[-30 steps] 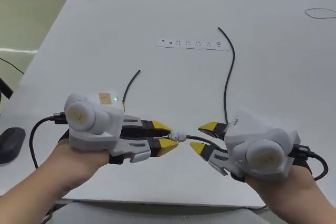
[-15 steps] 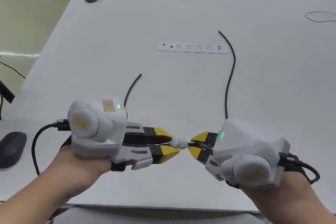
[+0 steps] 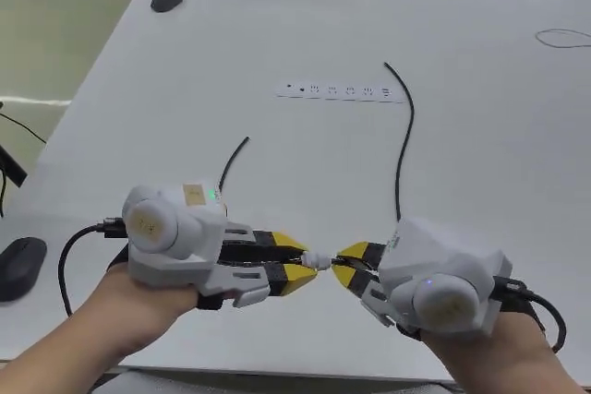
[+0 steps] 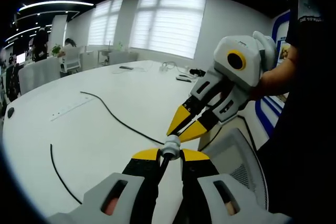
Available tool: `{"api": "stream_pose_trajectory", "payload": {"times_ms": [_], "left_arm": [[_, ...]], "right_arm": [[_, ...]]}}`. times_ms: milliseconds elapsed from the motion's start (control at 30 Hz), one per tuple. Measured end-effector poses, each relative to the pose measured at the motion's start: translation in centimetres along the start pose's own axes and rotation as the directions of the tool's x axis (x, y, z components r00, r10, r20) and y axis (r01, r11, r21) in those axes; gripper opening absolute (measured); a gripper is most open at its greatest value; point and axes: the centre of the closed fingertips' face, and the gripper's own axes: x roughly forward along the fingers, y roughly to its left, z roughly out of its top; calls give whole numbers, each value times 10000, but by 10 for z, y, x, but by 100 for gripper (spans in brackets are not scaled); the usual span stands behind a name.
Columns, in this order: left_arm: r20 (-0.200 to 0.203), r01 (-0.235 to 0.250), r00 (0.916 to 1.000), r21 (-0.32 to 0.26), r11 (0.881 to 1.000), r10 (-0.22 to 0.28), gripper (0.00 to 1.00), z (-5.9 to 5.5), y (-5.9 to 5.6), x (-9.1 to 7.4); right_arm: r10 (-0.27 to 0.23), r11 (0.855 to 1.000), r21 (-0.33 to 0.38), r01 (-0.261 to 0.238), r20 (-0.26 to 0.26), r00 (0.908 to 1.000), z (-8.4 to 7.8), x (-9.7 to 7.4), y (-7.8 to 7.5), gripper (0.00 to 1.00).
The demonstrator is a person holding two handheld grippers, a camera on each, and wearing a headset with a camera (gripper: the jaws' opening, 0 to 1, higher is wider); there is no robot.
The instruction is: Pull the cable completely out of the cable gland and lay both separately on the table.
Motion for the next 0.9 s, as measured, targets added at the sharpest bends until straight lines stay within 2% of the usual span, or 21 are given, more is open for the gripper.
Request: {"api": "stream_pose_trajectory", "payload": {"times_ms": [200, 300, 367, 433, 667, 900], "left_arm": [[74, -53, 10000, 5, 10000, 53, 15, 0, 0, 1], [61, -124, 9999, -7, 9999, 125, 15, 0, 1, -1], [142, -125, 9998, -126, 9998, 126, 15, 0, 1, -3], [160, -140, 9998, -132, 9998, 142, 15, 0, 1, -4], [92, -232, 9997, -149, 9996, 233, 15, -4, 3, -4], [78, -208, 9998, -156, 9997, 209, 15, -5, 1, -3]], "right_arm": [[3, 9989, 459, -6, 61, 10000, -1, 0, -1, 0], [-125, 9985, 526, 131, -127, 9998, -9, 0, -5, 0], [-130, 9923, 1229, 133, -30, 9999, -10, -2, -8, 0], [-151, 9923, 1230, 163, -109, 9998, -14, -2, -10, 0], [-201, 9842, 1755, 250, -292, 9994, -34, 4, -14, 0], [-452, 9705, 2332, 608, -718, 9964, -60, 6, -22, 0]]}}
